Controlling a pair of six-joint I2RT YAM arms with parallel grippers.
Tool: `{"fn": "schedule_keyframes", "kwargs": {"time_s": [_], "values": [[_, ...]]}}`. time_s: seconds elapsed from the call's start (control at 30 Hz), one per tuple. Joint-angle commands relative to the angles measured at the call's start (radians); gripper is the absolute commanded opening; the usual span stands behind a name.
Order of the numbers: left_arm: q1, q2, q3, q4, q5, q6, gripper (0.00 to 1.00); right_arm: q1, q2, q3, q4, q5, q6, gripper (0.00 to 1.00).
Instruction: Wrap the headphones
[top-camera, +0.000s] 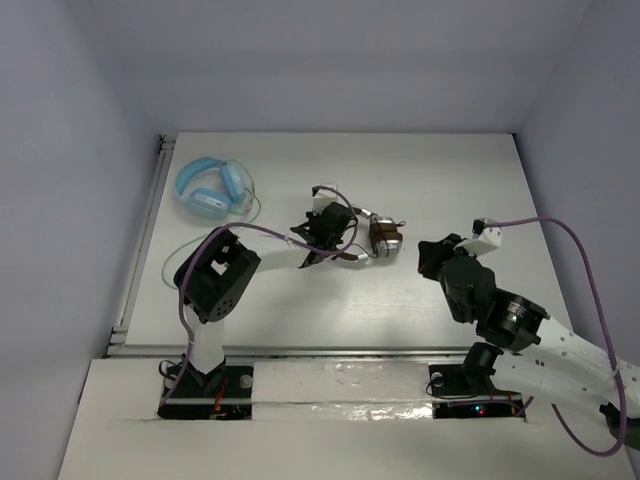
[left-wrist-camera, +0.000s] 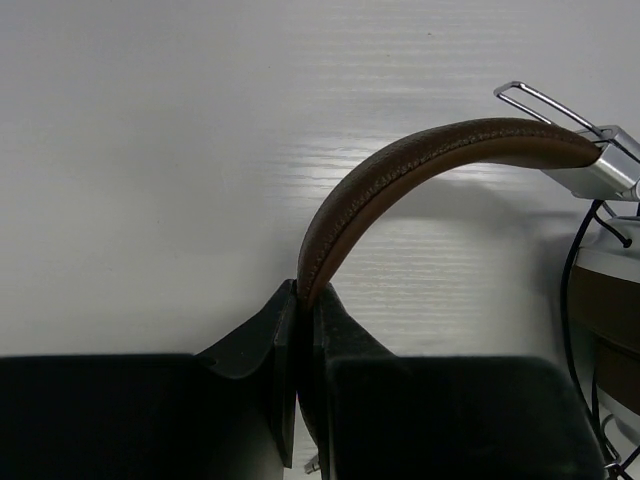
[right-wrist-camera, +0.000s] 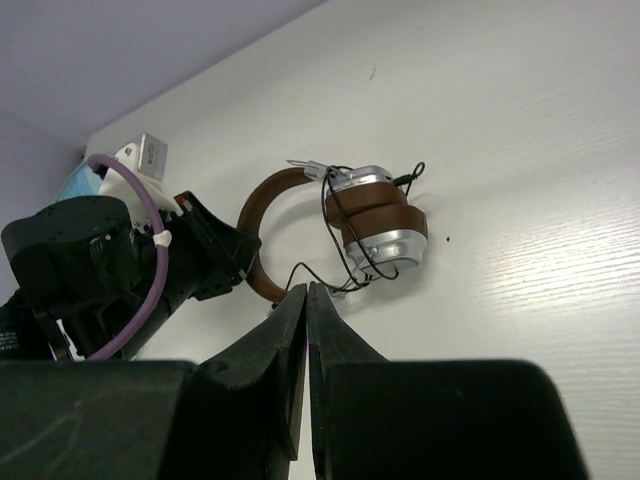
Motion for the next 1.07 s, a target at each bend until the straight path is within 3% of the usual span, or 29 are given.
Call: {"fn": "schedule_keyframes", "kwargs": {"time_s": [0.0, 0.17, 0.2, 0.23, 0.33, 0.43, 0.53, 0.57, 0.63, 0.67, 0.8, 0.9, 1.03], "values": [[-0.001, -0.03, 0.044, 0.061, 0.003, -0.005, 0.01, 0.007, -0.002, 0.0, 0.028, -0.001, -0.015, 0.09], [0.009, -0.055, 0.039, 0.039, 0.009, 0.006, 0.31, 0.007, 0.017, 0.006, 0.082, -0.013, -0.041, 0.14], [0.009, -0.084, 0.034, 0.036, 0.006, 0.009, 0.36, 0.007, 0.024, 0.015, 0.085, -0.015, -0.049, 0.15], [0.009, -0.104, 0.028, 0.033, 0.005, 0.014, 0.48, 0.007, 0.027, 0.021, 0.086, -0.012, -0.054, 0.18], [0.009, -0.211, -0.008, 0.031, -0.009, 0.023, 0.65, 0.007, 0.021, 0.043, 0.085, -0.01, -0.074, 0.23], [0.009, -0.352, -0.051, 0.019, -0.014, 0.027, 0.74, 0.007, -0.003, 0.069, 0.077, 0.001, -0.095, 0.33], [0.009, -0.539, -0.111, 0.016, 0.026, 0.024, 0.76, 0.007, -0.035, 0.097, 0.041, 0.063, -0.124, 0.53], [0.009, -0.648, -0.148, 0.012, 0.041, 0.021, 0.77, 0.007, -0.066, 0.119, 0.024, 0.109, -0.109, 0.66], [0.0, -0.759, -0.182, 0.004, 0.043, 0.018, 0.8, 0.007, -0.103, 0.136, -0.005, 0.137, -0.092, 0.79], [-0.001, -0.809, -0.214, -0.001, 0.041, 0.023, 0.83, 0.007, -0.147, 0.141, -0.006, 0.155, -0.086, 0.96], [-0.001, -1.056, -0.242, -0.08, -0.006, 0.024, 0.91, 0.007, -0.245, 0.094, 0.089, 0.189, -0.19, 1.0], [-0.001, -1.161, -0.245, -0.149, -0.012, 0.033, 0.92, 0.007, -0.281, 0.049, 0.175, 0.179, -0.266, 1.0], [-0.001, -1.224, -0.291, -0.168, 0.02, 0.04, 0.91, 0.007, -0.263, 0.026, 0.206, 0.2, -0.244, 1.0]]}}
